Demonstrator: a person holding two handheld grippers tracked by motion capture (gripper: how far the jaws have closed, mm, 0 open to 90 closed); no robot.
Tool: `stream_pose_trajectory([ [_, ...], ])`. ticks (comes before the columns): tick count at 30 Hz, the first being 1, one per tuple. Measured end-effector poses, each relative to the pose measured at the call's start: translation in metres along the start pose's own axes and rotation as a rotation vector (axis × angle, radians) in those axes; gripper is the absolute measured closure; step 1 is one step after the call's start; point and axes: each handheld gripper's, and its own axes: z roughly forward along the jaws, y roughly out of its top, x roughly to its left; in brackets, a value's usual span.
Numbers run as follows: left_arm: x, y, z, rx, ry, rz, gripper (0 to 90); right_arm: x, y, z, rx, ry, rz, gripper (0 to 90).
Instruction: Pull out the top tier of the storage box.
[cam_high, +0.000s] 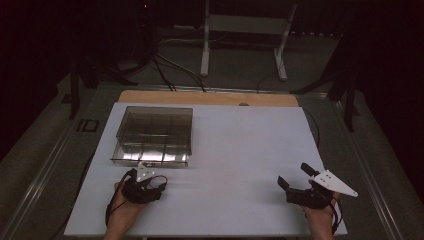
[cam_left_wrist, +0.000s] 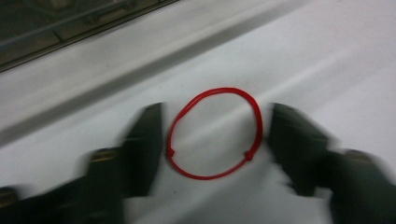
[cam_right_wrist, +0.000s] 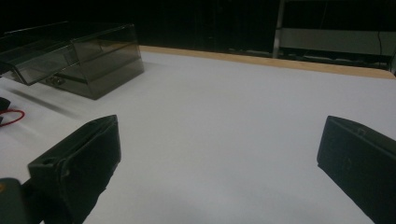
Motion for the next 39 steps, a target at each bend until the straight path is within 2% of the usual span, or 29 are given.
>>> stream_pose_trajectory([
  [6,0.007,0.0,-0.003,0.02,0.013,-0.039,88.6,0.0,0.0,0.0,0.002,0.0,0.001,0.0],
  [7,0.008,0.0,-0.003,0.02,0.01,-0.043,89.8,0.0,0.0,0.0,0.002,0.0,0.002,0.0],
  [10,0.008,0.0,-0.004,0.019,0.004,-0.044,90.0,0.001,0.0,0.0,0.002,0.001,0.001,0.0],
  [13,0.01,-0.002,-0.006,0.014,-0.02,-0.049,90.0,0.0,0.0,0.0,0.001,0.001,0.0,0.0],
  [17,0.008,-0.002,-0.008,0.005,-0.037,-0.036,90.0,0.0,0.0,0.0,0.0,0.001,0.001,0.0],
  [34,0.009,0.003,-0.021,-0.029,-0.06,-0.009,90.0,0.0,0.0,0.0,0.003,-0.001,0.004,0.0],
  [39,0.008,0.006,-0.026,-0.033,-0.067,0.019,90.0,0.0,0.0,0.0,0.004,-0.001,0.005,0.0],
])
